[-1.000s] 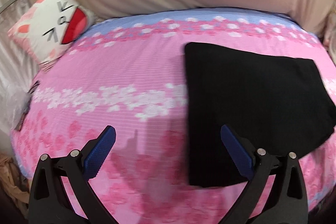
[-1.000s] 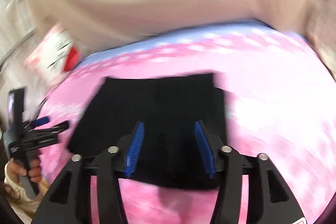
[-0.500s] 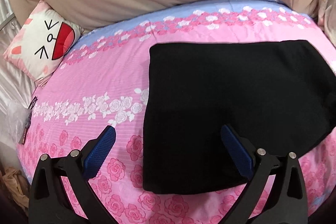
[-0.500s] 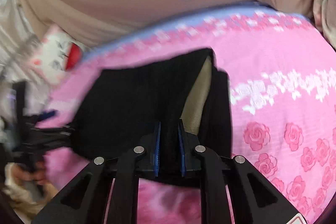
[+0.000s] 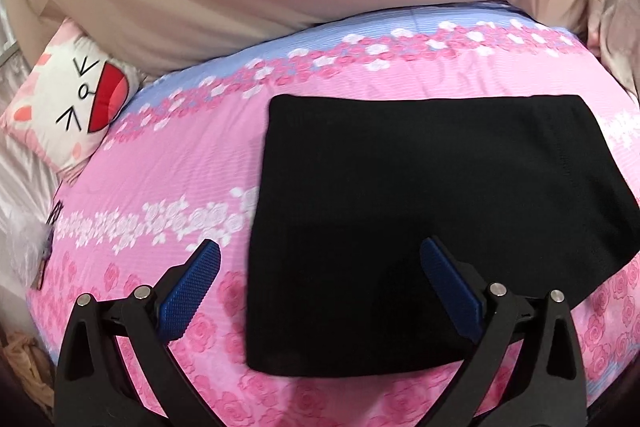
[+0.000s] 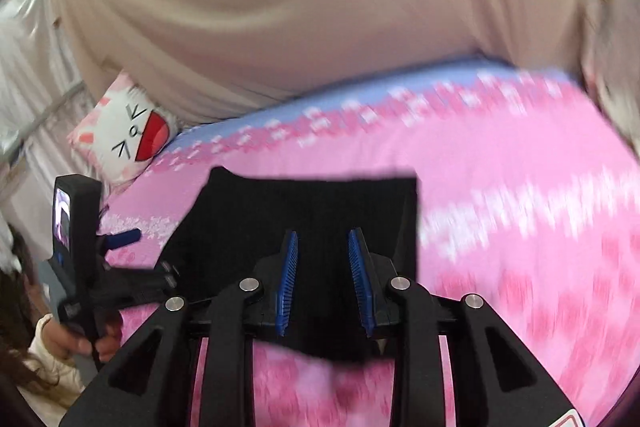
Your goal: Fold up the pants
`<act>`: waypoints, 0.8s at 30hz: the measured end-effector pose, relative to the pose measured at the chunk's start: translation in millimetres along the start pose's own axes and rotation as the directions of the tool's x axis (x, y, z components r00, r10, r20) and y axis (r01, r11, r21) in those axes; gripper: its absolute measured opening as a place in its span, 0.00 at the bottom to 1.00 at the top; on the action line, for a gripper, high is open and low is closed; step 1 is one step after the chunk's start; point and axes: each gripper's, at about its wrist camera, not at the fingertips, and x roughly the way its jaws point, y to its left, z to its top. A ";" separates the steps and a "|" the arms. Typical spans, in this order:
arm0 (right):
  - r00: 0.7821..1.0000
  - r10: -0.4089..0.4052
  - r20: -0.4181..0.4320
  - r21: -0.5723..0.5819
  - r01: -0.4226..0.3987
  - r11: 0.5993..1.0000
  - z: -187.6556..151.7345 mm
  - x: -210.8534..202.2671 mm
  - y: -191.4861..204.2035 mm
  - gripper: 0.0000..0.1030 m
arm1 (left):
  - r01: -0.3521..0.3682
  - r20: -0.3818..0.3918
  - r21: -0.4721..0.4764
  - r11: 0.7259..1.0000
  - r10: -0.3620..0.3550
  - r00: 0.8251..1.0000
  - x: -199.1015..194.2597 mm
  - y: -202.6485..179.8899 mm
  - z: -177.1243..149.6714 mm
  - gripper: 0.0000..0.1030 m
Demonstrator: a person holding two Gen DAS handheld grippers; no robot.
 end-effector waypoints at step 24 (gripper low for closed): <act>0.989 -0.103 -0.109 0.063 0.110 0.992 -43.3 3.3 -14.8 0.47 | 0.125 0.002 -0.010 0.992 -0.125 0.992 5.6 7.8 -9.5 0.95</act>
